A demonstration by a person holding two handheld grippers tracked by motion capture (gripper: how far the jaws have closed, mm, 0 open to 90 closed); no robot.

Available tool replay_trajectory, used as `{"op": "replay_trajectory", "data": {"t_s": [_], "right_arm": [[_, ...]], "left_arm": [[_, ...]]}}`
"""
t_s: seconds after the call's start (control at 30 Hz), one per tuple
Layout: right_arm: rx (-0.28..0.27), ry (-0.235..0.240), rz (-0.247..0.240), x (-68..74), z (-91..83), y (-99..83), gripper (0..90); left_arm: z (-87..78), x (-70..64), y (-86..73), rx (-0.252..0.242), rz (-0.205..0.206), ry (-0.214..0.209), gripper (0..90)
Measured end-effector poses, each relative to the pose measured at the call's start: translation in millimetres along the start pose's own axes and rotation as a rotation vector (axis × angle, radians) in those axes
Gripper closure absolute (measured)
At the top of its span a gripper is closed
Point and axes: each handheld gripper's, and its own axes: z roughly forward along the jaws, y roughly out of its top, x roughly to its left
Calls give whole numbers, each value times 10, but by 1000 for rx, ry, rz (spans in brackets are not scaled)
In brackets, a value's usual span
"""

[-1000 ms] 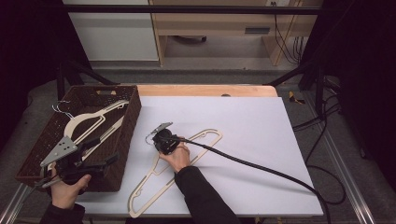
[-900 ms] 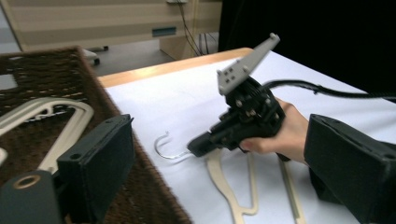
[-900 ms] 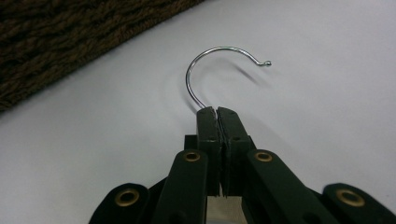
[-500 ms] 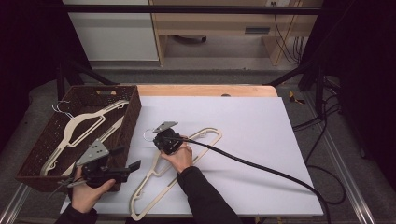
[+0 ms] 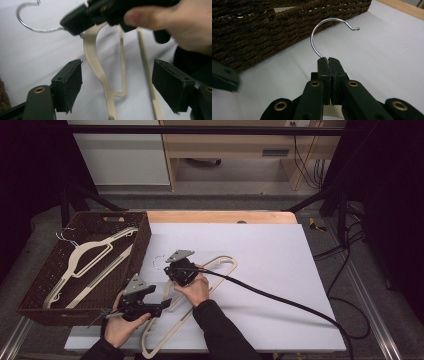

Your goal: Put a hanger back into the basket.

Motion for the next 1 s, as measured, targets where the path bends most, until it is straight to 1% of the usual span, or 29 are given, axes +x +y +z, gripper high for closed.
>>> {"op": "replay_trajectory", "data": {"t_s": [0.1, 0.13, 0.17, 0.27, 0.3, 0.33, 0.37, 0.43, 0.53, 0.63, 0.67, 0.8, 0.9, 1.0], "right_arm": [[-7, 5, 6, 5, -25, -6, 892], [-13, 6, 9, 7, -30, -6, 892], [-12, 8, 1, 1, -41, -7, 892], [-18, 7, 4, 6, -64, 0, 892], [-15, 8, -2, 8, -75, 2, 892], [-20, 7, -3, 13, -83, 2, 892], [-21, 7, -5, 15, -90, 4, 892], [-21, 10, -10, 15, -105, 5, 891], [-18, 15, -6, 13, -109, 5, 891], [-18, 16, -3, 13, -118, 0, 890], [-20, 21, -2, 7, -121, -2, 890], [-28, 31, 11, -11, -155, -10, 888], [-43, 24, 1, -5, -202, -9, 876], [-48, 29, -3, -12, -292, -14, 800]], "left_arm": [[165, 14, -34, 16, -55, 18, 248], [213, 21, -42, 34, -62, 27, 250], [263, 29, -47, 42, -66, 41, 252], [402, 63, -26, 57, -96, 18, 292], [441, 71, -14, 62, -102, 7, 327], [459, 73, -2, 75, -108, 4, 380], [466, 75, 3, 75, -107, 1, 419], [460, 80, 0, 86, -107, -11, 533], [445, 89, 0, 82, -116, -9, 612], [436, 111, 0, 84, -131, -15, 677], [434, 115, 0, 82, -139, -19, 694], [424, 125, 4, 73, -166, -37, 712], [399, 119, 10, 57, -190, -50, 727], [373, 113, 14, 43, -207, -59, 738]]}}
